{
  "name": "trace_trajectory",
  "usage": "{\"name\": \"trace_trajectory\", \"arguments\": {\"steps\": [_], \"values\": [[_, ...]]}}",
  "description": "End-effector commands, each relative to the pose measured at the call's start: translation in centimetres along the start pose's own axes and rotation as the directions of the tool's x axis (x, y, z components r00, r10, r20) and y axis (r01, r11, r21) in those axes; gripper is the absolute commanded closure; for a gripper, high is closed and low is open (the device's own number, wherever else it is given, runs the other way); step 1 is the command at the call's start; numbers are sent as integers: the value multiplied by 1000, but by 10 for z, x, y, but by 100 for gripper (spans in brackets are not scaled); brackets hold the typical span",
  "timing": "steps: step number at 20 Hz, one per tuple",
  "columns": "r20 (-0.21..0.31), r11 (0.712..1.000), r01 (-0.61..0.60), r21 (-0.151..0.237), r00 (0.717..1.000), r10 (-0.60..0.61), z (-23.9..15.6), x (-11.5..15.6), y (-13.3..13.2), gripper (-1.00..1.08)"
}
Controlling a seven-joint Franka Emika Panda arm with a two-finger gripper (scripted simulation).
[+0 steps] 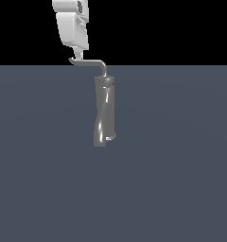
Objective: Turn on the faucet by rotating a designated handle.
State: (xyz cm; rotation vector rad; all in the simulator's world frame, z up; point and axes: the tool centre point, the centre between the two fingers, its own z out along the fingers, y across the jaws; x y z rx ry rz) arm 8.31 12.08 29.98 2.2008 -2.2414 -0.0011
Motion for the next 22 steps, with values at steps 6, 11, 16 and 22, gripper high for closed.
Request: {"name": "trace_trajectory", "arguments": {"steps": [6, 11, 16, 22], "values": [[0, 1000, 0, 0, 1000, 0, 0, -1, 16, 108], [0, 1000, 0, 0, 1000, 0, 0, -2, 29, 108], [0, 1000, 0, 0, 1000, 0, 0, -3, 42, 108], [0, 1000, 0, 1, 1000, 0, 0, -3, 58, 108]]}}
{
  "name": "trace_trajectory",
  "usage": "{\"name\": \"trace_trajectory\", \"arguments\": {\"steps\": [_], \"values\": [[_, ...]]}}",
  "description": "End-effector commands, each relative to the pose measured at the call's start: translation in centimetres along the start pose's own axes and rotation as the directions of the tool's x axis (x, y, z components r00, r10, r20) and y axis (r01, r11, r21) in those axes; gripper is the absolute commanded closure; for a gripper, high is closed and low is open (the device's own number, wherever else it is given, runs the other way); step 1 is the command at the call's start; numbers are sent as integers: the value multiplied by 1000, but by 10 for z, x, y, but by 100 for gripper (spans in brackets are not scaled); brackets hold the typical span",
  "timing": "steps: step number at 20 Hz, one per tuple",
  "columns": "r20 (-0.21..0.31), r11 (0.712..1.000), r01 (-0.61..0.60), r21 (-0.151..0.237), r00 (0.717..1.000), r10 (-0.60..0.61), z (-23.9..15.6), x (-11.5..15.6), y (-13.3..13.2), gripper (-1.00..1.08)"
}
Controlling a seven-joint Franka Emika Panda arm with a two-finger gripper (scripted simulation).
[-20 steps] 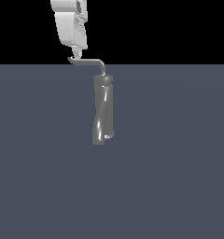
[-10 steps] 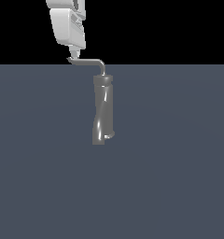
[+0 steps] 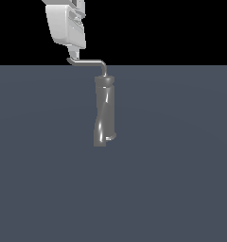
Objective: Turn on the faucet by rotating a designated handle.
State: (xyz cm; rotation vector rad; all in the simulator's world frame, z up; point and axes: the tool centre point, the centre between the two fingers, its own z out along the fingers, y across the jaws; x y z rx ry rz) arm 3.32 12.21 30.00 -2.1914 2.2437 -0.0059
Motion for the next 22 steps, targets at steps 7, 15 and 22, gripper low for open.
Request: {"name": "trace_trajectory", "arguments": {"steps": [7, 15, 22], "values": [[-1, 1000, 5, -6, 1000, -5, 0, -4, 24, 108], [-2, 1000, 3, -2, 1000, -3, 0, 11, 36, 108], [-2, 1000, 4, -4, 1000, -4, 0, 25, 54, 108]]}}
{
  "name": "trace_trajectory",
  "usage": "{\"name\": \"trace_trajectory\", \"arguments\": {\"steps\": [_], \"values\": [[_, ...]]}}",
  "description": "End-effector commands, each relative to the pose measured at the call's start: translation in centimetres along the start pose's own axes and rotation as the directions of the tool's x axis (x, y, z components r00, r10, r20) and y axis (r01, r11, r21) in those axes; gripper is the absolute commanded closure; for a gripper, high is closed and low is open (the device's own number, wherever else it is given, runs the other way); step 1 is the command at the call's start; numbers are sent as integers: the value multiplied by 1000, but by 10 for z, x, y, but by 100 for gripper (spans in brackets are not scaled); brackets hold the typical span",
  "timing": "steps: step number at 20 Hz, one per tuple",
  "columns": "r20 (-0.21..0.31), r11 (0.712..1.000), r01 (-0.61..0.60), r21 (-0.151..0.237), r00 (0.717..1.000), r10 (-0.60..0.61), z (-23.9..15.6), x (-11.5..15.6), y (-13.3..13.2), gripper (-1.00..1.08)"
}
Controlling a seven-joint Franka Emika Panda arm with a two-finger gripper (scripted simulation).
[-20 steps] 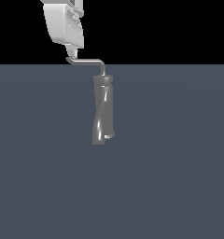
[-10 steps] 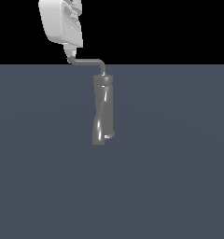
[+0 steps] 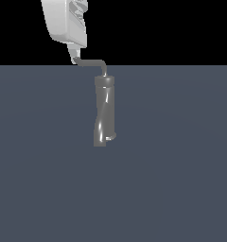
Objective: Turn on the faucet by rotating a designated handle.
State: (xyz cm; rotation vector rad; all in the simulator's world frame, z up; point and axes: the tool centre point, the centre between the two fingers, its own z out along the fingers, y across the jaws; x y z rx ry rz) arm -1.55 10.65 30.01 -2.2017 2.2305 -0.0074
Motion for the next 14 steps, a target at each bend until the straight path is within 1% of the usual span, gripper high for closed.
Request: {"name": "trace_trajectory", "arguments": {"steps": [1, 12, 13, 14], "values": [[-2, 1000, -7, -6, 1000, 7, 0, 10, 8, 108], [-2, 1000, -6, -8, 1000, 6, 0, 32, 37, 108], [-2, 1000, -6, -8, 1000, 6, 0, 32, 37, 108], [-2, 1000, 2, -5, 1000, -2, 0, 25, 34, 108]]}}
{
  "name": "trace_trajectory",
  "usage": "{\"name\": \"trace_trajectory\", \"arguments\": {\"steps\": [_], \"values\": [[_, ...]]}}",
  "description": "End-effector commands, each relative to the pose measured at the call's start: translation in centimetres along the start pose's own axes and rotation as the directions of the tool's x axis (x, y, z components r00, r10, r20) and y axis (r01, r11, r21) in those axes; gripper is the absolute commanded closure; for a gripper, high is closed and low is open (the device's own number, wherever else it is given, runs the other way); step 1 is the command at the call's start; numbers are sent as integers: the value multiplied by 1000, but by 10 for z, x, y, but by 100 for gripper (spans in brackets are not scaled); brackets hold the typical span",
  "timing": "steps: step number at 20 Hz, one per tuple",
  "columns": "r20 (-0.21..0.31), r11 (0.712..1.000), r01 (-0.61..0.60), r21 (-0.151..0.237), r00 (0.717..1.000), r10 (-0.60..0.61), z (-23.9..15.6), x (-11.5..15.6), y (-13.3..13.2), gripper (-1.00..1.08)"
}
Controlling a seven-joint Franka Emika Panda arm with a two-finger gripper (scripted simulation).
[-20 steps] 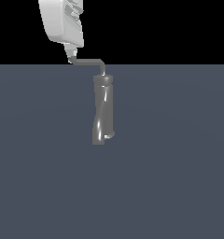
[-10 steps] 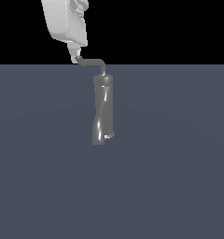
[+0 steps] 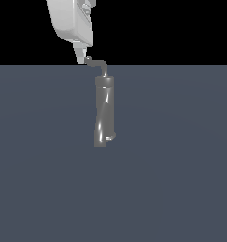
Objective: Turn on the faucet by rotating a designated handle.
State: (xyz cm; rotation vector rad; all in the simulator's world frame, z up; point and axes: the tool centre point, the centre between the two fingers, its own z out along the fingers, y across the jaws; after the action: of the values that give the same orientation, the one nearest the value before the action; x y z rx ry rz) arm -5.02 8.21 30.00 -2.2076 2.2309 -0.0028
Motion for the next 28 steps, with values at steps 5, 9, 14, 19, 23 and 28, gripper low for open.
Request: {"name": "trace_trajectory", "arguments": {"steps": [5, 9, 14, 19, 23, 28], "values": [[-1, 1000, -3, -1, 1000, 3, 0, 33, 3, 108], [-1, 1000, -6, -2, 1000, 6, 0, 61, 5, 108], [-1, 1000, -9, -3, 1000, 9, 0, 88, 7, 108], [1, 1000, 28, -3, 1000, -28, 0, 72, -2, 108], [0, 1000, 21, -3, 1000, -21, 0, 86, -11, 108], [0, 1000, 12, -3, 1000, -12, 0, 103, -21, 108]]}}
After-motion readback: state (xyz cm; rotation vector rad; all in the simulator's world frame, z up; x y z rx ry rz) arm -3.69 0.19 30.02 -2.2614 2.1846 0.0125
